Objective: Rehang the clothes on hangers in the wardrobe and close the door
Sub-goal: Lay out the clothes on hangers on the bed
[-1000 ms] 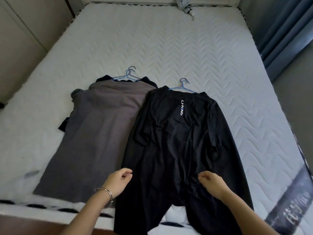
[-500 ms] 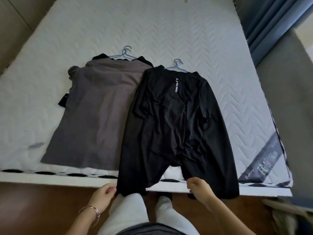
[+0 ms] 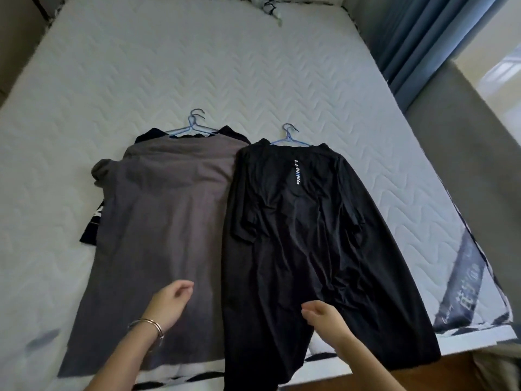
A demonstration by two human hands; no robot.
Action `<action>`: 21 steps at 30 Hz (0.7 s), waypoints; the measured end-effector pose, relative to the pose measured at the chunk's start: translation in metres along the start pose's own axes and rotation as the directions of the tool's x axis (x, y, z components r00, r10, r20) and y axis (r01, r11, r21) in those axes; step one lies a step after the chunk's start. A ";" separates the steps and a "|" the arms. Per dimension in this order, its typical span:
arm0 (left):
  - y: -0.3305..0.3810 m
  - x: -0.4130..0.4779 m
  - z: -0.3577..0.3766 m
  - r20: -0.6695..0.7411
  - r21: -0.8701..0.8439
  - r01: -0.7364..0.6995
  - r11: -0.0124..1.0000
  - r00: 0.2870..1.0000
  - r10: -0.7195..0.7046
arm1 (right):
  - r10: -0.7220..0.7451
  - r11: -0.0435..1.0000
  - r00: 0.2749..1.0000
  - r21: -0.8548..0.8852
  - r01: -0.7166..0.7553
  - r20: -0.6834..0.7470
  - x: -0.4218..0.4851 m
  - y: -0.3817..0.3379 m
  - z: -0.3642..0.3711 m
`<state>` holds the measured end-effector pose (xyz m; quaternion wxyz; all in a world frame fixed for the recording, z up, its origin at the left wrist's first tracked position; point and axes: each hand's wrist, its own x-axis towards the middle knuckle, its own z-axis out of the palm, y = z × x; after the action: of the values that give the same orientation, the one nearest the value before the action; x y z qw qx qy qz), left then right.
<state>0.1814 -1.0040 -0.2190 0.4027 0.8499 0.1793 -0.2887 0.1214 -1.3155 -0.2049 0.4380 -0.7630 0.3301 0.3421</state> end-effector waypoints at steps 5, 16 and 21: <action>0.072 0.110 0.002 -0.036 0.110 -0.143 0.984 0.988 0.148 | -0.109 0.992 0.992 -0.064 0.105 -0.061 0.082 -0.072 -0.022; 0.190 0.329 0.108 -0.030 0.576 -0.393 0.716 0.866 0.500 | -0.402 0.907 0.866 -0.260 0.332 -0.296 0.298 -0.207 -0.088; 0.176 0.390 0.156 -0.055 0.717 -0.322 0.618 0.858 0.511 | -0.502 0.849 0.793 -0.372 0.376 -0.345 0.378 -0.246 -0.121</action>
<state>0.5213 -1.2068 -0.4438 0.0897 0.9842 -0.0942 -0.1201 0.5540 -1.4028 -0.3565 0.3080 -0.9297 0.1773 0.0968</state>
